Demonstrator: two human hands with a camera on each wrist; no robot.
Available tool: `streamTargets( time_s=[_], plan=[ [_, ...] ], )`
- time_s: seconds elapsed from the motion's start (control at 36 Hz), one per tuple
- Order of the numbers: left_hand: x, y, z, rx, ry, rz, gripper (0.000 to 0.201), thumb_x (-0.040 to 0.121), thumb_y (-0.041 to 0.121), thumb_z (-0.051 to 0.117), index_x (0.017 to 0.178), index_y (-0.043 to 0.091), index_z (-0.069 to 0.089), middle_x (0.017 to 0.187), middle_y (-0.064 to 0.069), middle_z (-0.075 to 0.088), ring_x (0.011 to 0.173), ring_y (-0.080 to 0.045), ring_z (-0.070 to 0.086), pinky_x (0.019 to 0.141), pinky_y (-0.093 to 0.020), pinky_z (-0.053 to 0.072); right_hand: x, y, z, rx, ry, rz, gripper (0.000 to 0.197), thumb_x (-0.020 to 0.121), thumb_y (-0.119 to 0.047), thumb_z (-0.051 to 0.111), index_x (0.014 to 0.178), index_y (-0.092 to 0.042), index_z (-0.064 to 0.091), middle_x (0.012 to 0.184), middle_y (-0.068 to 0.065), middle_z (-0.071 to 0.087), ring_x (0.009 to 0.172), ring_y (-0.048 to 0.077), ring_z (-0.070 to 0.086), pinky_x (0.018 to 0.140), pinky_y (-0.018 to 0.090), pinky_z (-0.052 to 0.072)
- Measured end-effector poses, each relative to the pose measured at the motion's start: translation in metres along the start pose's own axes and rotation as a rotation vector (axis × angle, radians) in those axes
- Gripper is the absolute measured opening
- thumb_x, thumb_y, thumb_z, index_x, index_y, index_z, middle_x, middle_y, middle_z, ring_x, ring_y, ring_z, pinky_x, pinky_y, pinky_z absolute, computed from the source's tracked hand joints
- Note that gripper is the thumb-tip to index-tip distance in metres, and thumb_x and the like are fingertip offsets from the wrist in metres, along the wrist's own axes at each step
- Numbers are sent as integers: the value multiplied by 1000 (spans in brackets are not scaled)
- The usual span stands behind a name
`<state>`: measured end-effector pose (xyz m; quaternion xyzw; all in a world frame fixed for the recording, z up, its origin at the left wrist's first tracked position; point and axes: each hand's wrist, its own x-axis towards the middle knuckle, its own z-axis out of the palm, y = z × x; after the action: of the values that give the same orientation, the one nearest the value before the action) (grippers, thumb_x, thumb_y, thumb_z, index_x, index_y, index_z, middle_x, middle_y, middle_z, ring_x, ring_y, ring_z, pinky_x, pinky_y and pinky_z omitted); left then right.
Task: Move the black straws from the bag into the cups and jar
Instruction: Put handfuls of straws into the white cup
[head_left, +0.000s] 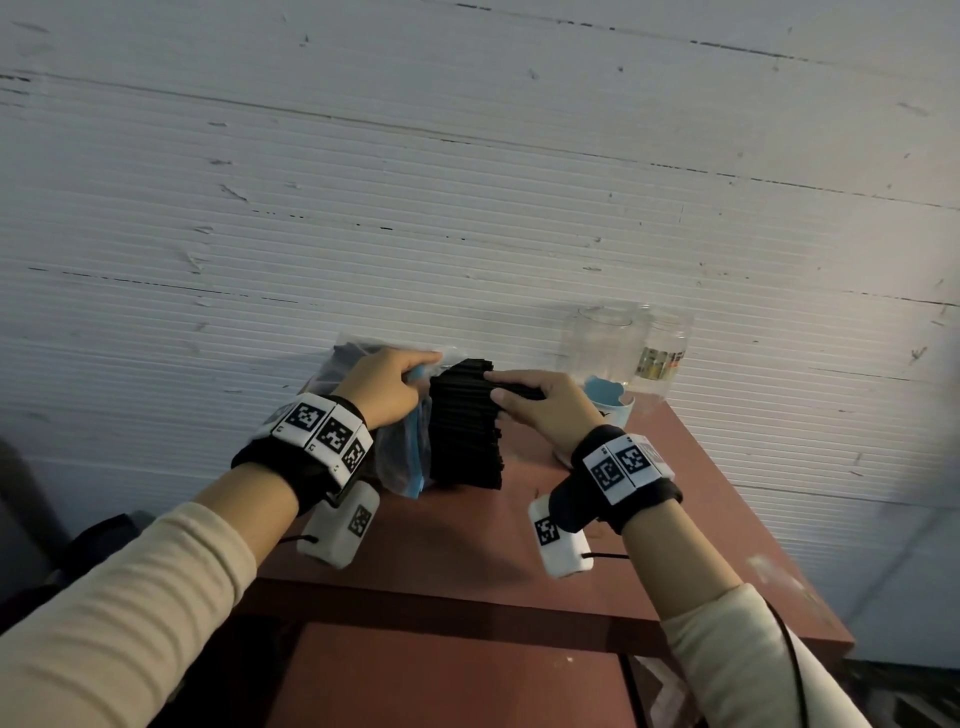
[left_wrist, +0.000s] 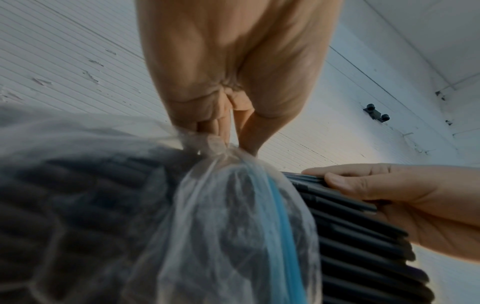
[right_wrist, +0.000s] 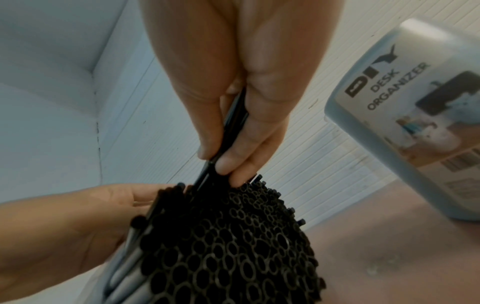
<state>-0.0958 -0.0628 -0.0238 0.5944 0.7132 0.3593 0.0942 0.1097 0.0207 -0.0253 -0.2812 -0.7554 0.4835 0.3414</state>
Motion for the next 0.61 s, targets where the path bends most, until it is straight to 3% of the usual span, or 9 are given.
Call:
streamTargets(
  time_s=[0.08,0.17,0.28,0.33,0.39,0.42,0.5,0.56,0.61],
  plan=[
    [0,1,0,-4,6,-1,47,92,6,57,137,22,55,140,-3,56,130,-16,50,111,-30,38,-1,0,-2,-33,44,-17,22,86,-8,69,94,-28,75,101,11,73,95,31,70,92,44,54],
    [-3,4,-2,0,3,3,46,92,6,57,136,20,55,140,-3,56,130,-17,50,111,-32,38,-8,-4,-9,-46,27,-23,19,88,-4,66,104,-13,73,103,14,72,89,22,71,89,34,56],
    [-8,10,-4,28,26,10,45,93,8,57,136,20,55,139,-3,56,129,-17,51,107,-23,37,-21,-10,-28,-65,53,-38,21,91,0,61,109,-5,70,81,2,72,67,1,67,61,11,51],
    [-11,18,-4,73,80,43,46,93,9,57,137,21,54,137,2,57,127,-17,53,98,-16,34,-26,-10,-39,-105,78,-29,18,91,-7,63,105,-11,73,79,5,74,72,13,72,59,23,56],
    [-15,34,-2,79,150,100,44,93,11,57,136,21,54,130,7,57,120,-18,56,92,-13,33,-31,-9,-49,-159,99,-23,18,90,-14,66,105,-19,74,85,11,75,84,37,70,75,51,55],
    [-16,43,0,65,174,150,42,93,13,58,134,20,56,131,5,58,121,-17,56,93,-12,32,-33,-9,-53,-176,103,-24,18,90,-15,66,105,-21,74,87,12,75,85,38,69,80,56,53],
    [-12,71,12,37,55,282,49,86,28,68,134,26,55,133,7,59,124,-12,54,103,-18,35,-42,-15,-64,-233,121,-78,18,90,-15,67,104,-22,74,88,7,75,80,11,71,78,34,56],
    [-8,89,22,126,-105,277,66,79,40,74,139,31,47,133,10,57,120,-11,55,102,-28,41,-48,-21,-69,-282,119,-118,19,90,-15,66,105,-22,73,89,1,75,79,3,69,76,17,50],
    [-2,105,33,248,-216,271,78,75,41,77,142,31,40,131,6,57,117,-15,55,97,-32,44,-54,-28,-74,-338,112,-149,19,89,-16,66,106,-24,73,90,-8,74,81,-2,67,76,11,48]
  ],
)
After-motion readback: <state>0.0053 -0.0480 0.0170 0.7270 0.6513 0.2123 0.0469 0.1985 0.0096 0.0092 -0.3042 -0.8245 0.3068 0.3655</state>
